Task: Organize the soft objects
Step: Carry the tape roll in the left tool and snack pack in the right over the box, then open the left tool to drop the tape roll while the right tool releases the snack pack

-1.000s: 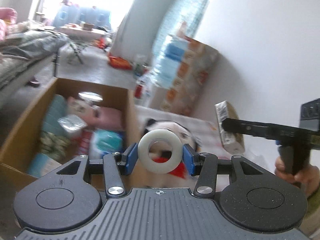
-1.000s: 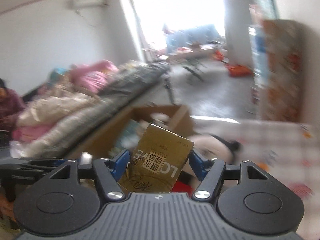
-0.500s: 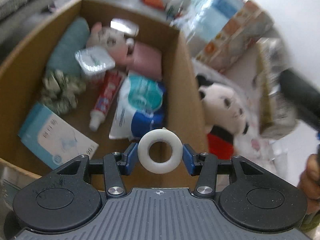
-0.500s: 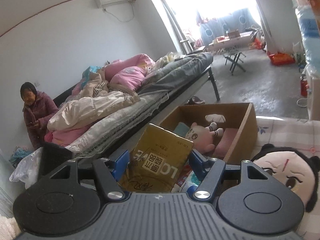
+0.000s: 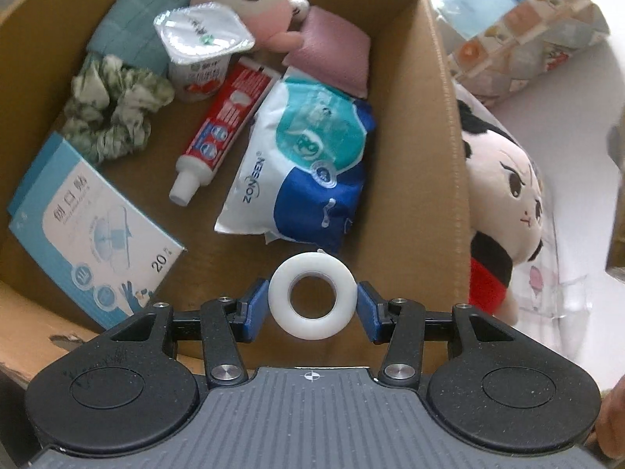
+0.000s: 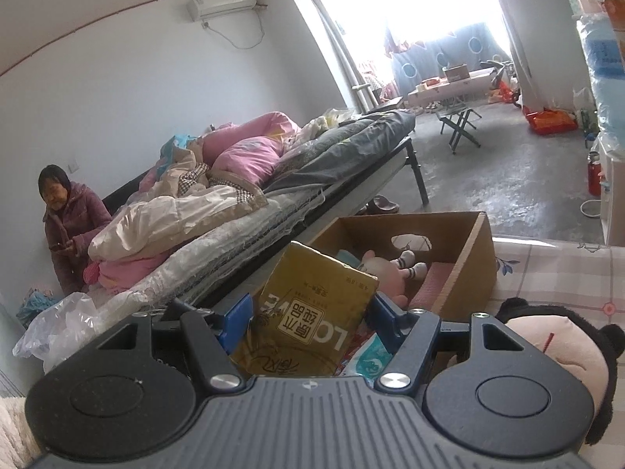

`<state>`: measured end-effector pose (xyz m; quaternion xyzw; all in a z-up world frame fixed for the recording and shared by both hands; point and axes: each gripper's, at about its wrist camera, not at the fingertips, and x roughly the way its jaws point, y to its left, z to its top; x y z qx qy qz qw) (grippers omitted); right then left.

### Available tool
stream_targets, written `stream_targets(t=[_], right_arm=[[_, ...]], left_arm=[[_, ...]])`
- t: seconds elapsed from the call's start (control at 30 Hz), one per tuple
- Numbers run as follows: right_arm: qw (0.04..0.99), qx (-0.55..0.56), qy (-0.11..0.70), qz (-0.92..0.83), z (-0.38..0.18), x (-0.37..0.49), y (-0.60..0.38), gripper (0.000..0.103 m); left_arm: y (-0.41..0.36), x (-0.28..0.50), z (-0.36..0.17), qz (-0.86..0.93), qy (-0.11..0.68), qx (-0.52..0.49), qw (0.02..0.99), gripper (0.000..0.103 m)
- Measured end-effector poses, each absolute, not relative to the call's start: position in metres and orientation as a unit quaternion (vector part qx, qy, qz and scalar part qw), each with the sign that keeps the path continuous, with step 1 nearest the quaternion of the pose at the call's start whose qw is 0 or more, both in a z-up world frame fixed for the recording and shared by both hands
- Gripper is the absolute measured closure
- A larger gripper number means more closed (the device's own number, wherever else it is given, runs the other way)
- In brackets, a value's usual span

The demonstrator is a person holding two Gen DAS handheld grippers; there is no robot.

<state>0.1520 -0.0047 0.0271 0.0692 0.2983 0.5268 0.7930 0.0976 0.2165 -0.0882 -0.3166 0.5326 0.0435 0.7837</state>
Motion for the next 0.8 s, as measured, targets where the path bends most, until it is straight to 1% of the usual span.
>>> stream_targets(t=[0.13, 0.3, 0.4, 0.43, 0.47, 0.5, 0.57, 0.6, 0.67, 0.73, 0.8], right_arm=[[0.796, 0.068, 0.299, 0.521, 0.027, 0.155, -0.009, 0.034], [0.801, 0.066, 0.301, 0.514, 0.027, 0.154, -0.011, 0.034], [0.801, 0.062, 0.303, 0.512, 0.030, 0.153, -0.011, 0.034], [0.802, 0.059, 0.302, 0.512, 0.032, 0.151, -0.010, 0.034], [0.802, 0.057, 0.302, 0.513, 0.035, 0.150, -0.009, 0.034], [0.802, 0.054, 0.301, 0.514, 0.037, 0.150, -0.007, 0.034], [0.800, 0.051, 0.300, 0.517, 0.042, 0.148, -0.004, 0.034], [0.798, 0.051, 0.301, 0.520, 0.044, 0.148, -0.001, 0.034], [0.793, 0.048, 0.306, 0.525, 0.048, 0.147, 0.006, 0.034], [0.783, 0.041, 0.320, 0.533, 0.049, 0.148, 0.019, 0.034], [0.765, 0.034, 0.347, 0.541, 0.046, 0.151, 0.035, 0.034]], left_arm=[[0.219, 0.097, -0.092, 0.041, 0.526, -0.327, 0.784, 0.051], [0.221, 0.088, -0.083, 0.035, 0.505, -0.339, 0.793, 0.051], [0.220, 0.077, -0.068, 0.030, 0.476, -0.332, 0.814, 0.046], [0.220, 0.071, -0.061, 0.028, 0.462, -0.330, 0.823, 0.043], [0.221, 0.068, -0.056, 0.028, 0.450, -0.330, 0.829, 0.037], [0.223, 0.060, -0.050, 0.027, 0.432, -0.331, 0.838, 0.035], [0.229, 0.042, -0.037, 0.031, 0.397, -0.337, 0.853, 0.024], [0.232, 0.033, -0.031, 0.035, 0.381, -0.340, 0.859, 0.021], [0.240, 0.016, -0.022, 0.052, 0.351, -0.344, 0.869, 0.010], [0.251, -0.003, -0.014, 0.079, 0.316, -0.349, 0.879, 0.006], [0.263, -0.020, -0.009, 0.110, 0.286, -0.347, 0.886, 0.005]])
